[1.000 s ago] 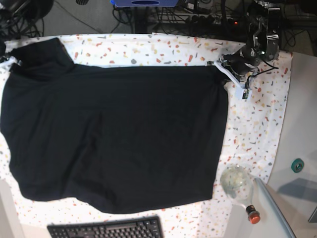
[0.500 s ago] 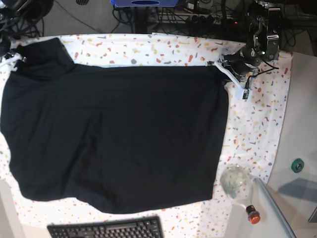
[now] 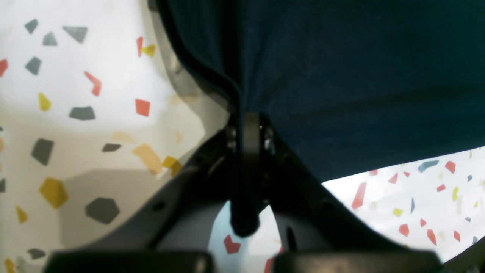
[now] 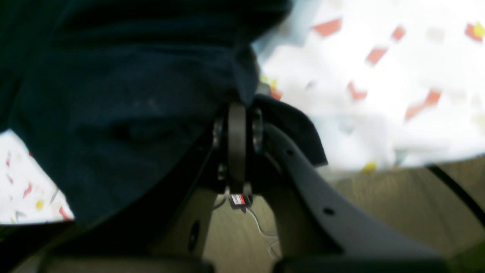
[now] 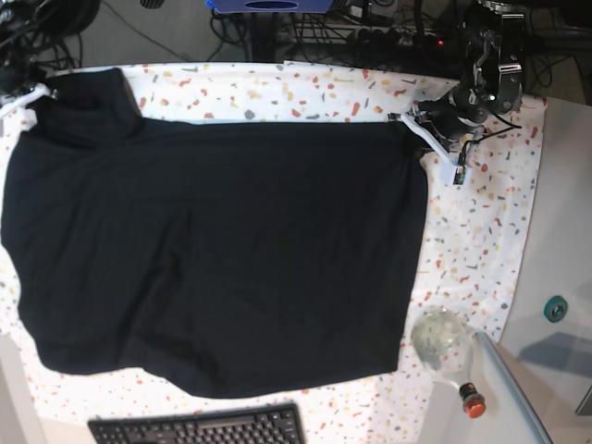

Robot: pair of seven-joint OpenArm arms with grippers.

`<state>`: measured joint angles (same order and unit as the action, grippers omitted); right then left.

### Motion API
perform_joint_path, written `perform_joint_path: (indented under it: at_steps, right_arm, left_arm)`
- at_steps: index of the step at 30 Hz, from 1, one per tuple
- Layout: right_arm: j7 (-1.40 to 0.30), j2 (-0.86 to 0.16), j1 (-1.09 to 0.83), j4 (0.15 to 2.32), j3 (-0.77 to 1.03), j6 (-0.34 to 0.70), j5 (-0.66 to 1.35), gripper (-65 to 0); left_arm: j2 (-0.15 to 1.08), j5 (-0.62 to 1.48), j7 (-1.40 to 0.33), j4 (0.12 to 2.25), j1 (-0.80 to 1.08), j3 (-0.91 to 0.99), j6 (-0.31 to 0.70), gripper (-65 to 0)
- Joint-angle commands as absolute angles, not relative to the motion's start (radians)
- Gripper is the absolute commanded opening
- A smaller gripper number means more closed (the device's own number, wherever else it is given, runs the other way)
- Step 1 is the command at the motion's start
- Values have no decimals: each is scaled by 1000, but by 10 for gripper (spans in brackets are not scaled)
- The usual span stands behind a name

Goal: Layout the t-shirt on the table in an organized manner, then fold the t-shirt properly
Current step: 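Lower the t-shirt flat onto the cloth, holding its edge with both grippers, then pull the held t-shirt edge taut between both grippers and lay it down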

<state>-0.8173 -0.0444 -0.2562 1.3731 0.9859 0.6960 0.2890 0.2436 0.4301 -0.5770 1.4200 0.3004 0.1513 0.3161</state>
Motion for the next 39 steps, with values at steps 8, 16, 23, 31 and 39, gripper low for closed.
perform_joint_path:
  at_steps: [8, 16, 23, 31, 39]
  right_arm:
    - [-906, -36, -282, 1555, 1001, 698, 297, -650]
    - [-924, 19, -341, 1692, 992, 698, 300, -650]
    - [-924, 48, -375, 1745, 992, 698, 300, -650]
    - [-924, 42, -320, 1787, 989, 698, 300, -650]
    - [-1063, -38, -142, 1817, 909, 698, 294, -650]
  left_arm:
    - [251, 438, -568, 1567, 357, 157, 315, -650]
    - [254, 438, -572, 1693, 452, 157, 314, -650]
    - [252, 438, -572, 1756, 530, 157, 300, -650]
    - [252, 438, -575, 1753, 486, 159, 275, -650]
    - [246, 447, -736, 1748, 332, 159, 275, -650]
